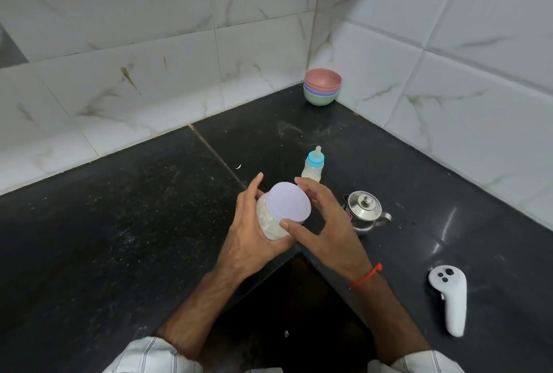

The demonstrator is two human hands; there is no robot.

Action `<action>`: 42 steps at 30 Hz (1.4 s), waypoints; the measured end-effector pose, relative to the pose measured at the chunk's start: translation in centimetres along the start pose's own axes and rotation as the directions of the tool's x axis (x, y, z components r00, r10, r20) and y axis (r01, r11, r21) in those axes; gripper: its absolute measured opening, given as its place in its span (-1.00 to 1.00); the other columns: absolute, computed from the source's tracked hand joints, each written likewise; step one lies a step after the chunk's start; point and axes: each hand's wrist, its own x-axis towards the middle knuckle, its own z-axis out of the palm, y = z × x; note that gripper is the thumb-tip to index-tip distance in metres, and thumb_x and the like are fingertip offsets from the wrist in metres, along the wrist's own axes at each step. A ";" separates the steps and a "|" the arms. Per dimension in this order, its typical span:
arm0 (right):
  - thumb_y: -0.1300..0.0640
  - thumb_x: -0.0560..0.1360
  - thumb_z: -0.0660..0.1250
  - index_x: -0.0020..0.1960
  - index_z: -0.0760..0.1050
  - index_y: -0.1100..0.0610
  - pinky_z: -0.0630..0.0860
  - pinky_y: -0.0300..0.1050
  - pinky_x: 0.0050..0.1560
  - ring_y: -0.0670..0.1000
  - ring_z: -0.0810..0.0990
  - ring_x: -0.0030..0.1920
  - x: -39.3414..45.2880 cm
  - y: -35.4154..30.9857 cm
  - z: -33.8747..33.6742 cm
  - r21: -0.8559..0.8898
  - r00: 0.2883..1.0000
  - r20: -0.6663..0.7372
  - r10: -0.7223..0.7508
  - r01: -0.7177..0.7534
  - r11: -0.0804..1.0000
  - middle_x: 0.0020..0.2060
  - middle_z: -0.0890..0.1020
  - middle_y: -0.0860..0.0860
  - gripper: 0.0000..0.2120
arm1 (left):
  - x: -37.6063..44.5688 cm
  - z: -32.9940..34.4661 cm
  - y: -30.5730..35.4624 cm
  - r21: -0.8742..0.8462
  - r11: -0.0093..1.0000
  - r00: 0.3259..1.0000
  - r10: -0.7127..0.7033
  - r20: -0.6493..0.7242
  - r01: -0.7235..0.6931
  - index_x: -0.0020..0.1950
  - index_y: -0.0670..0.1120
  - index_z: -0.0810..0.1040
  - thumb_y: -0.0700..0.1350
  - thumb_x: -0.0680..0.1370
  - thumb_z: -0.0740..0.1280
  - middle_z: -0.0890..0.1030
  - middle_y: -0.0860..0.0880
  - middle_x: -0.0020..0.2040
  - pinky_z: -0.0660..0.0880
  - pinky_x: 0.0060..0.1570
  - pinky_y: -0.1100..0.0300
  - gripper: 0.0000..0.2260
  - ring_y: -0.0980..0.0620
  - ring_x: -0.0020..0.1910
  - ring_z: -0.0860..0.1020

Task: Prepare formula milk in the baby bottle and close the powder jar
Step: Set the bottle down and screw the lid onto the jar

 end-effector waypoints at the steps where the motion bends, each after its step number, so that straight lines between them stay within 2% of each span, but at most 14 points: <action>1: -0.03 0.46 0.56 0.52 0.33 -0.04 0.45 -0.15 0.43 -0.11 0.44 0.44 -0.2 -0.1 -0.4 -0.042 1.000 0.019 -0.011 0.012 0.999 0.41 0.46 -0.18 -0.29 | -0.3 0.0 0.1 0.009 1.000 1.000 0.001 0.009 -0.001 0.54 0.39 -0.10 0.13 0.22 0.67 0.27 0.20 0.32 0.47 0.21 0.19 0.16 0.18 0.34 0.40; 5: -0.18 0.43 0.54 0.58 0.20 -0.13 0.47 -0.14 0.39 -0.20 0.42 0.30 -0.5 -0.8 -1.8 -0.216 0.993 0.113 0.033 -0.008 0.976 0.32 0.39 -0.24 -0.16 | -1.1 0.3 0.7 0.019 1.000 0.999 0.003 0.042 -0.004 0.59 0.29 -0.08 0.23 0.20 0.64 0.29 0.23 0.33 0.48 0.14 0.29 0.18 0.36 0.30 0.38; 7: -0.32 0.40 0.49 0.54 0.29 -0.11 0.51 -0.10 0.33 -0.17 0.43 0.24 -0.3 -1.2 -2.2 -0.322 0.989 0.130 0.065 -0.020 0.946 0.27 0.42 -0.20 -0.19 | -1.4 0.5 0.9 0.013 1.000 0.999 0.013 0.049 -0.014 0.60 0.25 -0.05 0.27 0.19 0.63 0.32 0.20 0.34 0.45 0.08 0.39 0.18 0.38 0.30 0.38; 11: -0.66 0.32 0.11 0.33 0.45 -0.13 0.60 -0.08 0.12 -0.14 0.56 0.12 -0.1 -2.9 -2.3 -0.532 0.988 0.077 0.138 -0.076 0.843 0.19 0.59 -0.19 -0.18 | -1.9 0.7 1.7 -0.006 1.000 0.999 -0.002 0.047 0.002 0.61 0.25 -0.06 0.30 0.16 0.60 0.35 0.18 0.30 0.45 0.06 0.38 0.19 0.36 0.28 0.38; 14: -0.60 0.40 0.02 0.38 0.47 -0.13 0.55 -0.17 0.03 -0.14 0.58 0.08 -0.7 -3.3 -3.0 -0.530 0.998 -0.023 0.063 -0.066 0.845 0.15 0.61 -0.19 -0.21 | -2.1 0.4 1.7 -0.016 1.000 0.999 -0.012 0.037 0.012 0.61 0.25 -0.05 0.27 0.16 0.63 0.35 0.17 0.30 0.52 0.11 0.27 0.20 0.33 0.28 0.40; 18: -0.29 0.54 0.32 0.60 0.20 -0.13 0.38 -0.11 0.46 -0.13 0.39 0.44 -0.9 -1.8 -3.9 -0.397 0.964 0.264 -0.039 0.146 0.906 0.47 0.41 -0.16 -0.30 | -1.8 0.2 1.4 -0.003 1.000 0.998 -0.026 0.054 0.026 0.60 0.27 -0.04 0.34 0.14 0.59 0.38 0.18 0.29 0.52 0.13 0.24 0.19 0.28 0.29 0.41; 19: -0.29 0.53 0.34 0.58 0.24 -0.12 0.43 -0.10 0.43 -0.14 0.41 0.40 -0.9 -1.6 -3.9 -0.408 0.960 0.277 -0.030 0.146 0.901 0.45 0.43 -0.16 -0.30 | -1.8 0.2 1.3 0.000 0.999 0.998 -0.032 0.062 0.032 0.59 0.29 -0.05 0.34 0.13 0.60 0.40 0.16 0.30 0.55 0.15 0.17 0.20 0.23 0.29 0.44; 21: -0.45 0.45 0.27 0.47 0.36 -0.12 0.60 -0.14 0.15 -0.15 0.51 0.17 -0.7 -2.1 -3.4 -0.527 0.981 0.192 0.022 0.084 0.846 0.28 0.49 -0.18 -0.30 | -1.9 0.2 1.4 0.018 1.000 0.995 -0.024 0.099 0.022 0.58 0.34 -0.08 0.32 0.13 0.62 0.40 0.14 0.34 0.58 0.20 0.05 0.20 0.14 0.30 0.47; 23: -0.62 0.34 0.15 0.33 0.36 -0.18 0.57 -0.18 -0.06 -0.14 0.53 0.02 -0.4 -2.7 -3.0 -0.625 0.989 0.118 0.086 0.007 0.780 0.13 0.50 -0.22 -0.27 | -2.2 0.2 1.5 0.034 0.999 0.994 -0.012 0.111 0.008 0.57 0.36 -0.08 0.27 0.15 0.65 0.38 0.15 0.35 0.58 0.22 0.03 0.19 0.15 0.30 0.46; 26: -0.62 0.37 0.15 0.42 0.26 -0.24 0.55 -0.01 0.20 -0.08 0.53 0.22 -0.3 -2.0 -3.2 -0.524 0.967 0.206 0.148 -0.019 0.852 0.27 0.50 -0.21 -0.25 | -2.6 0.0 1.9 0.030 1.000 0.994 0.004 0.109 -0.007 0.60 0.27 -0.03 0.23 0.18 0.65 0.36 0.17 0.34 0.57 0.17 0.13 0.18 0.20 0.29 0.45; 28: -0.39 0.48 0.32 0.55 0.18 -0.24 0.43 0.03 0.42 -0.08 0.41 0.40 -0.4 -1.6 -3.7 -0.379 0.925 0.375 0.064 0.090 0.921 0.41 0.42 -0.18 -0.29 | -2.6 -0.3 2.2 0.034 0.999 0.992 0.008 0.127 -0.013 0.62 0.21 -0.03 0.25 0.17 0.62 0.35 0.14 0.36 0.53 0.21 0.12 0.18 0.17 0.31 0.44; 30: -0.20 0.51 0.43 0.57 0.20 -0.19 0.39 -0.04 0.47 -0.11 0.38 0.44 -0.3 -1.2 -4.0 -0.302 0.897 0.441 0.018 0.130 0.944 0.43 0.41 -0.15 -0.28 | -2.6 -0.5 2.4 0.034 0.999 0.990 0.010 0.138 -0.015 0.62 0.17 0.00 0.22 0.18 0.62 0.35 0.10 0.38 0.51 0.25 0.12 0.17 0.14 0.33 0.43; 37: -0.49 0.30 0.36 0.26 0.39 -0.14 0.59 0.01 0.13 -0.07 0.55 0.09 0.3 -1.7 -2.6 -0.434 0.947 0.290 0.137 0.003 0.901 0.13 0.55 -0.16 -0.33 | -2.8 -0.2 1.9 0.072 0.997 0.991 0.016 0.131 -0.026 0.47 0.38 0.07 0.21 0.18 0.67 0.22 0.47 0.32 0.44 0.19 0.36 0.05 0.43 0.34 0.33; 42: -0.58 0.23 0.26 0.09 0.43 -0.04 0.65 -0.05 -0.07 -0.04 0.62 -0.12 0.1 -2.6 -2.1 -0.494 0.956 0.164 0.244 -0.135 0.859 -0.08 0.62 -0.11 -0.29 | -3.1 -0.5 1.8 0.100 0.994 0.989 0.021 0.146 -0.036 0.46 0.26 0.17 0.21 0.18 0.65 0.27 0.37 0.35 0.53 0.25 0.15 -0.02 0.28 0.33 0.40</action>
